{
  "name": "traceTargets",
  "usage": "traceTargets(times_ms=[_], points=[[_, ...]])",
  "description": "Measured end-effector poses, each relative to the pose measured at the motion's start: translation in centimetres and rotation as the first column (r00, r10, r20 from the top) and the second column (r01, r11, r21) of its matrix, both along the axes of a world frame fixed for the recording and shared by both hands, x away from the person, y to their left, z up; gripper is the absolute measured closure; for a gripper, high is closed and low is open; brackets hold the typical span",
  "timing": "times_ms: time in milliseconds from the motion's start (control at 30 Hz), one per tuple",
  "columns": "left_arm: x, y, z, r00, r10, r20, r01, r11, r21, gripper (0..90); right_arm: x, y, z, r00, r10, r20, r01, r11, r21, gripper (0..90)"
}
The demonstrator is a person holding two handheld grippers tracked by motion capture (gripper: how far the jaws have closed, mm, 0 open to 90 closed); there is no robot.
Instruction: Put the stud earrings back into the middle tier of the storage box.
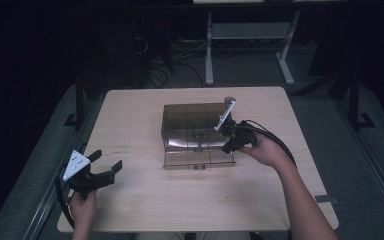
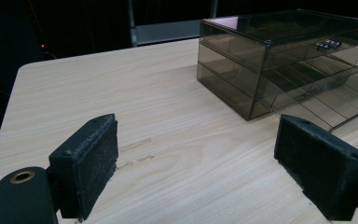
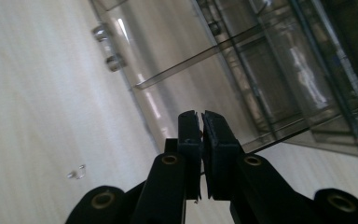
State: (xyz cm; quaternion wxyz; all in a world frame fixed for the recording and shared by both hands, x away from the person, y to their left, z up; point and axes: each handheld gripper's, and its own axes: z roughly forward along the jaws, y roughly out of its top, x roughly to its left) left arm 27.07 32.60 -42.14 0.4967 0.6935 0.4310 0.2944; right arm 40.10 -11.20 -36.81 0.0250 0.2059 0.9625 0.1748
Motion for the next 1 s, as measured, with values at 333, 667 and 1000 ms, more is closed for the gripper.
traceTargets(times_ms=[333, 667, 1000], points=[[0.0, 0.0, 0.0, 1.0, -0.003, -0.002, 0.003, 1.0, 0.001, 13.0, 1.4, 0.8, -2.1, 0.9988, -0.018, -0.045, 0.015, 0.997, -0.07, 85.8], [0.0, -0.1, 0.0, 1.0, -0.009, -0.001, 0.009, 1.0, -0.001, 13.0, 2.0, 0.8, -2.9, 0.9983, -0.031, -0.049, 0.027, 0.995, -0.093, 85.5], [-0.1, 0.1, 0.0, 1.0, -0.003, 0.003, 0.003, 1.0, -0.007, 13.0, 1.9, 0.9, -3.3, 0.9981, -0.026, -0.055, 0.02, 0.995, -0.1, 85.4]])
